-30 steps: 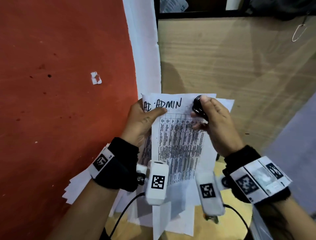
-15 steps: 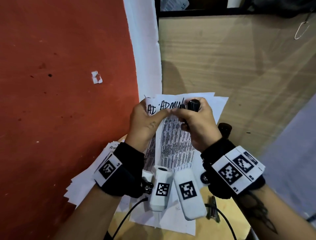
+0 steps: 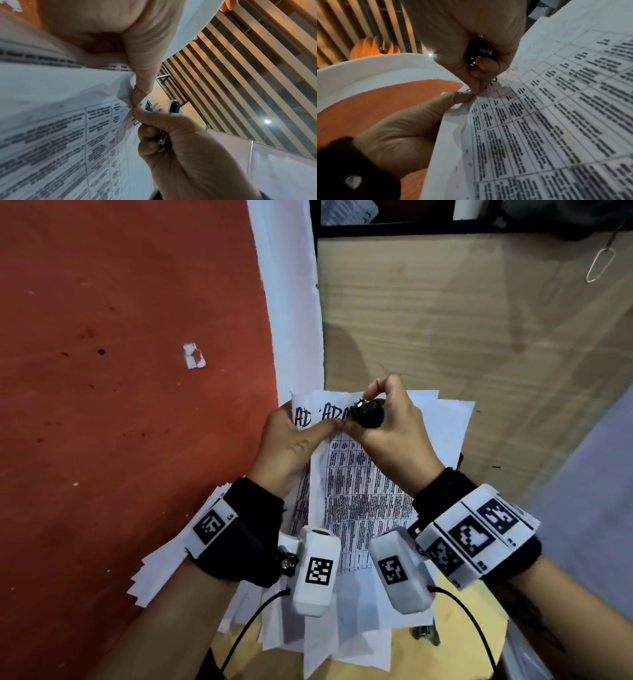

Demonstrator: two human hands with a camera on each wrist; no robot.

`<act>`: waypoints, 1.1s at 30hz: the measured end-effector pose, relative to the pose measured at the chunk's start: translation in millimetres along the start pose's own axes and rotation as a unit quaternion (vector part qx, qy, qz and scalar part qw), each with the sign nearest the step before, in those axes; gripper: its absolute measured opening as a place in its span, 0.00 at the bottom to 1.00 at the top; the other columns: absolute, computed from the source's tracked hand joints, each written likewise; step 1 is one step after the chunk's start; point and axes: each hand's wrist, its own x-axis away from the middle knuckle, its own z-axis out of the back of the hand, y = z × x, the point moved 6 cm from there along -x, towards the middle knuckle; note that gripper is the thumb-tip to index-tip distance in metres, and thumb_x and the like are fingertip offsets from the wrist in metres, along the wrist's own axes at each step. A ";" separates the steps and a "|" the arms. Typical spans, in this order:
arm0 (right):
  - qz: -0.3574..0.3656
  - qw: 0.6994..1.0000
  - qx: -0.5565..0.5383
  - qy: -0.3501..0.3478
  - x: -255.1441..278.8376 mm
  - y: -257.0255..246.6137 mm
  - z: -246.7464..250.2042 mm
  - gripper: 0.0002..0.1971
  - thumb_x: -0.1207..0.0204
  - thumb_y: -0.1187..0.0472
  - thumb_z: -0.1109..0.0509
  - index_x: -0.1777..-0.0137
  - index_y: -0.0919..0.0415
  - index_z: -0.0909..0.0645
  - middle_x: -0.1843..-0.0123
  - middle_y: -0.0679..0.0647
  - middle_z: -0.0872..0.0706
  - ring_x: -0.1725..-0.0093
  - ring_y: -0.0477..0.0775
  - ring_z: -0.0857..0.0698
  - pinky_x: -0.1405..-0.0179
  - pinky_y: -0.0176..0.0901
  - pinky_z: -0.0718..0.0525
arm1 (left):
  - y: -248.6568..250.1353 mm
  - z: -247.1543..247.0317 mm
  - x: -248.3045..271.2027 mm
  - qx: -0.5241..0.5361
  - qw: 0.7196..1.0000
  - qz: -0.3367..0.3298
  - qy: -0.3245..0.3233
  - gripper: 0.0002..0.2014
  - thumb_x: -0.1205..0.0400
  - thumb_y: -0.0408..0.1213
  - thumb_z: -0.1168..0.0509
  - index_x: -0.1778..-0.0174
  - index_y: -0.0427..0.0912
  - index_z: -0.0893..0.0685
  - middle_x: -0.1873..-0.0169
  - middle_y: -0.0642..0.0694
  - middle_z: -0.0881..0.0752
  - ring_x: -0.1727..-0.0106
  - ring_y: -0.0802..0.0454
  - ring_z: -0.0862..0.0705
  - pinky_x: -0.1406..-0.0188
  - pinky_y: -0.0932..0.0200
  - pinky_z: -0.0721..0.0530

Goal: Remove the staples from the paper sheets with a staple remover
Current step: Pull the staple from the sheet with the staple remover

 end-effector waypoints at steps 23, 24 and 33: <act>0.124 0.986 0.113 0.014 14.6 -13.3 -1.0 0.19 0.31 0.75 0.33 0.53 0.55 0.37 0.66 0.52 0.20 0.65 0.65 0.19 0.66 0.55 0.21 | -17.9 18.4 -7.5 0.011 0.992 0.111 0.065 0.20 0.35 0.34 0.21 0.52 0.32 0.22 0.61 0.40 0.16 0.61 0.45 0.16 0.56 0.55 0.15; 0.100 0.990 0.102 0.015 11.2 -8.8 2.8 0.19 0.31 0.75 0.32 0.54 0.55 0.37 0.67 0.48 0.22 0.64 0.62 0.20 0.64 0.55 0.21 | -16.4 21.7 -8.3 0.005 0.991 0.114 0.064 0.19 0.34 0.33 0.21 0.53 0.34 0.21 0.61 0.41 0.13 0.59 0.47 0.14 0.53 0.53 0.14; -0.017 0.965 0.260 0.035 -5.7 47.6 34.6 0.17 0.28 0.69 0.33 0.54 0.54 0.39 0.59 0.61 0.17 0.55 0.70 0.18 0.65 0.50 0.30 | -3.8 39.8 -9.8 -0.018 0.999 0.011 0.024 0.09 0.27 0.20 0.29 0.54 0.32 0.16 0.63 0.48 0.10 0.59 0.55 0.11 0.52 0.61 0.12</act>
